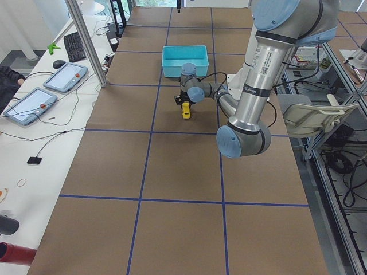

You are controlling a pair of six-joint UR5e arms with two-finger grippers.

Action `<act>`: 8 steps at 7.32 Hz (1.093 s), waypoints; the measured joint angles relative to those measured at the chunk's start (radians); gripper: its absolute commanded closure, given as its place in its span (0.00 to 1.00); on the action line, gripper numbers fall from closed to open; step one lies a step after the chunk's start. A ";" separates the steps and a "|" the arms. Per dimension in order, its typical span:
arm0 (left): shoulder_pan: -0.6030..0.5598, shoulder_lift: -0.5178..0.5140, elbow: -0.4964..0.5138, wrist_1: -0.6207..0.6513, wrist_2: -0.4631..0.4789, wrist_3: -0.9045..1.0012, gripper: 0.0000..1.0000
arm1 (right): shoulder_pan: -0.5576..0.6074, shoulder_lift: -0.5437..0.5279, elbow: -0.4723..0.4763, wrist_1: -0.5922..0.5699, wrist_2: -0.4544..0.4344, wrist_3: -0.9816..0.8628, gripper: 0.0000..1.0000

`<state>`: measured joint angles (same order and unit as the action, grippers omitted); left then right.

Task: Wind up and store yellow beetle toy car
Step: 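Press the left gripper on the car and pull it back toward the robot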

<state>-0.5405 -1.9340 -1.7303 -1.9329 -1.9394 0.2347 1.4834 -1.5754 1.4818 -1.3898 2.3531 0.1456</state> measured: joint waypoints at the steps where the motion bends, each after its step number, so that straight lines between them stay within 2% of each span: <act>1: 0.000 0.005 0.002 -0.006 -0.008 0.000 0.62 | 0.000 0.000 0.000 0.000 0.000 0.000 0.00; 5: -0.001 0.026 0.003 -0.031 -0.015 0.001 0.62 | 0.000 0.000 0.000 0.000 0.000 0.000 0.00; 8: -0.004 0.080 -0.004 -0.089 -0.023 0.000 0.62 | 0.000 0.000 0.000 0.000 0.000 0.000 0.00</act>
<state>-0.5443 -1.8542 -1.7339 -2.0220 -1.9619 0.2348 1.4834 -1.5754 1.4818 -1.3898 2.3531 0.1458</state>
